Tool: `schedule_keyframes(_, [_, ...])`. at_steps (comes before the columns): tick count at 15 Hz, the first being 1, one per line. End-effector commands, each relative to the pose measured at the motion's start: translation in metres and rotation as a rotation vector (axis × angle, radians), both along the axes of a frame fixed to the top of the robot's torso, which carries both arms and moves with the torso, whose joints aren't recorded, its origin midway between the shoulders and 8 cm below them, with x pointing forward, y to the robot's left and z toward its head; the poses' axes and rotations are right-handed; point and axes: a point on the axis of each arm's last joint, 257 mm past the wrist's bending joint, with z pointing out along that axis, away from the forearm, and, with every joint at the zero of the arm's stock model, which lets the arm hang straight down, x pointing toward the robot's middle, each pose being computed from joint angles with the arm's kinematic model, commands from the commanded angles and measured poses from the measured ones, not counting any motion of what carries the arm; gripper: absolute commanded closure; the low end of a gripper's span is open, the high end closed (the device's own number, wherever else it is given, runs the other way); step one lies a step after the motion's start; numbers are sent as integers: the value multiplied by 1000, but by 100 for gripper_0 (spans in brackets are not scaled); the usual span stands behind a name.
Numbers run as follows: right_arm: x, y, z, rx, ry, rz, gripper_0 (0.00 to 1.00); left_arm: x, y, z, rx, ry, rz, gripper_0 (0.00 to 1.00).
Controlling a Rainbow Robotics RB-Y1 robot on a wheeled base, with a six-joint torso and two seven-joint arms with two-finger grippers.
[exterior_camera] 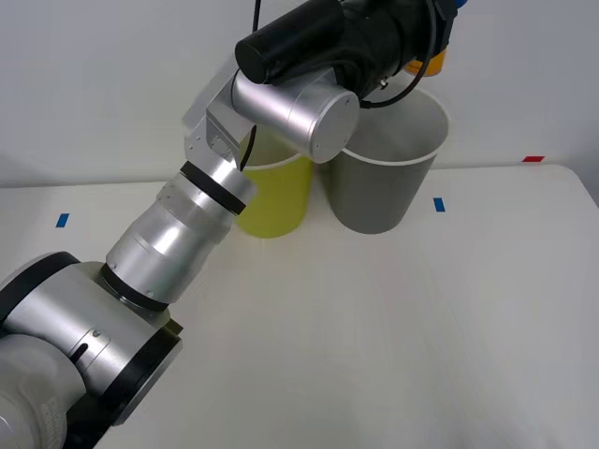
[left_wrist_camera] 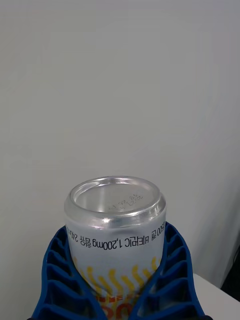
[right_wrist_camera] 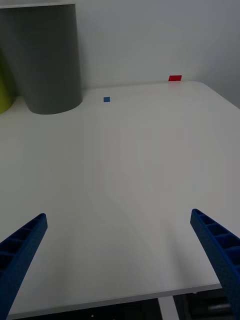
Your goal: Put cans in the gray bin and PET bottles in the light green bin.
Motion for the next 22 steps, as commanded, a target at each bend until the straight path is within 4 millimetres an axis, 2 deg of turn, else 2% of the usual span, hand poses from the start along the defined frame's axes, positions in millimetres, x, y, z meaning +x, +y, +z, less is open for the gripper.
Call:
schedule_keyframes(1, [0, 0, 0, 0, 0, 0, 0, 4, 3, -3, 19, -9, 14, 100])
schedule_keyframes(5, [0, 0, 0, 0, 0, 0, 0, 13, 10, -13, 63, -24, 48, 100])
schedule_keyframes(10, [0, 0, 0, 0, 0, 0, 0, 17, 14, -15, 114, -67, 80, 100])
schedule_keyframes(11, [0, 0, 0, 0, 0, 0, 0, 18, 15, -14, 111, -67, 80, 80])
schedule_keyframes(12, [0, 0, 0, 0, 0, 0, 0, 18, 15, -15, 110, -64, 81, 35])
schedule_keyframes(13, [0, 0, 0, 0, 0, 0, 0, 17, 15, -15, 106, -60, 78, 0])
schedule_keyframes(20, [0, 0, 0, 0, 0, 0, 0, 17, 18, -12, 87, -48, 74, 0])
schedule_keyframes(22, [0, 0, 0, 0, 0, 0, 0, 10, 18, -10, 125, -28, 66, 0])
